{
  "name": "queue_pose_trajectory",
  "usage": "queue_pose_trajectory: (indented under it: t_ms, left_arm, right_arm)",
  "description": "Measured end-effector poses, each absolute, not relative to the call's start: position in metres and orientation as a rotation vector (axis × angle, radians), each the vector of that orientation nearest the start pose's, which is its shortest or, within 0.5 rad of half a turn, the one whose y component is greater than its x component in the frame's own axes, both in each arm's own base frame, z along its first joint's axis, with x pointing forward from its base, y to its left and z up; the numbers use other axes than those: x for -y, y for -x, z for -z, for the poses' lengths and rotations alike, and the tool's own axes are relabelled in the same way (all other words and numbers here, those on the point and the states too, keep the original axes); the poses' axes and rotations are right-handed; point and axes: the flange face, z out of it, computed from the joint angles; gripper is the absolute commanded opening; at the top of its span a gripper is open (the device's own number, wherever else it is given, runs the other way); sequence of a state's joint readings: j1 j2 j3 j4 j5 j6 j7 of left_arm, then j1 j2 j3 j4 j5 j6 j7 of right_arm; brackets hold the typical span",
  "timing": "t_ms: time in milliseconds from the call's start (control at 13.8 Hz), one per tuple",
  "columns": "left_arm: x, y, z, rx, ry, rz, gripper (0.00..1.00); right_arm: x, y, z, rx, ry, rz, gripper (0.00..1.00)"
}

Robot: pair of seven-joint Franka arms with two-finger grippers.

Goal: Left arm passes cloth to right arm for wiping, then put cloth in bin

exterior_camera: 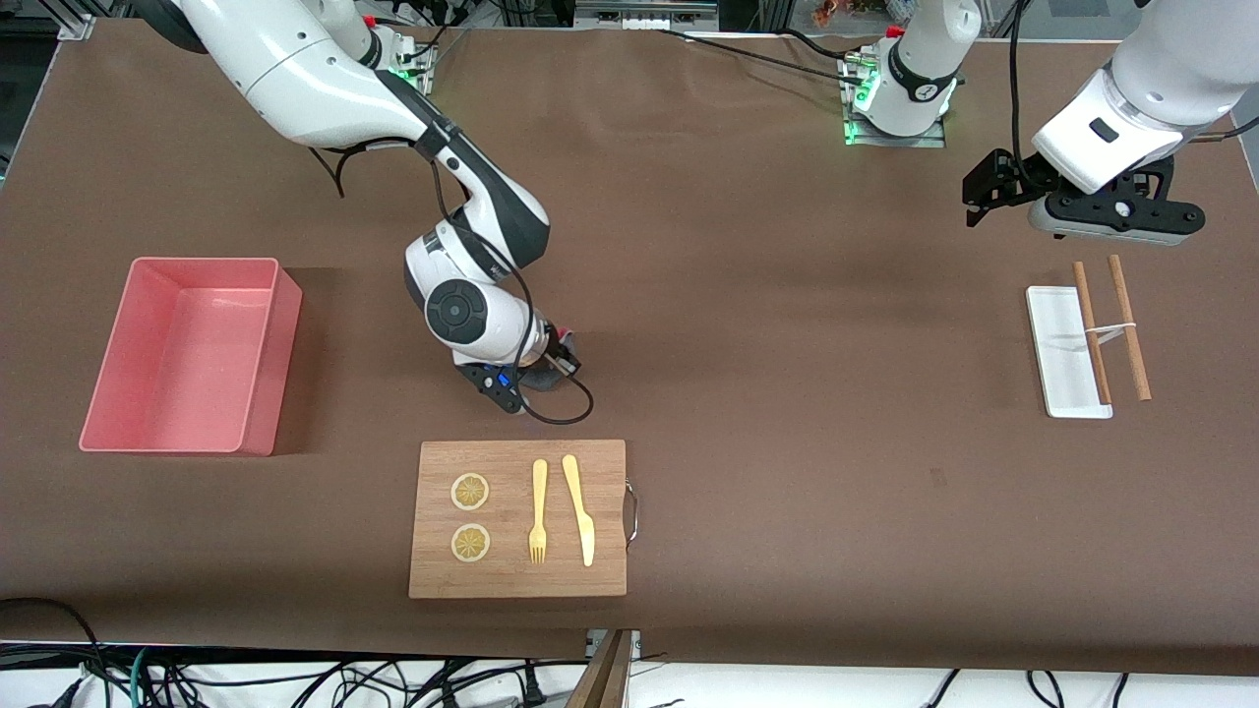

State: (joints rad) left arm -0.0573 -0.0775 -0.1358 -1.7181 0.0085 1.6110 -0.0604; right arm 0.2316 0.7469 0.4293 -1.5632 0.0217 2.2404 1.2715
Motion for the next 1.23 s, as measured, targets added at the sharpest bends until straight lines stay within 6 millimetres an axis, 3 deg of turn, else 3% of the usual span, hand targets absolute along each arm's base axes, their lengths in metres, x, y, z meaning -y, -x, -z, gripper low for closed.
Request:
queue_pose_trajectory:
  t_ms: [289,507,796,1230]
  left_arm:
    - [0.104,-0.521,-0.6,-0.207,3.112,-0.043,1.0]
    - [0.104,-0.521,-0.6,-0.207,3.112,-0.043,1.0]
    - [0.104,-0.521,-0.6,-0.208,3.112,-0.043,1.0]
    - [0.104,-0.521,-0.6,-0.208,3.112,-0.043,1.0]
  right_arm:
    - [-0.42,-0.571,-0.255,-1.099,2.661,-0.446,0.0]
    - [-0.4,-0.568,-0.246,-1.027,2.774,-0.545,0.0]
    - [-0.326,-0.593,-0.232,-0.835,2.924,-0.636,0.0]
    - [-0.169,-0.633,-0.244,-0.534,3.061,-0.72,0.0]
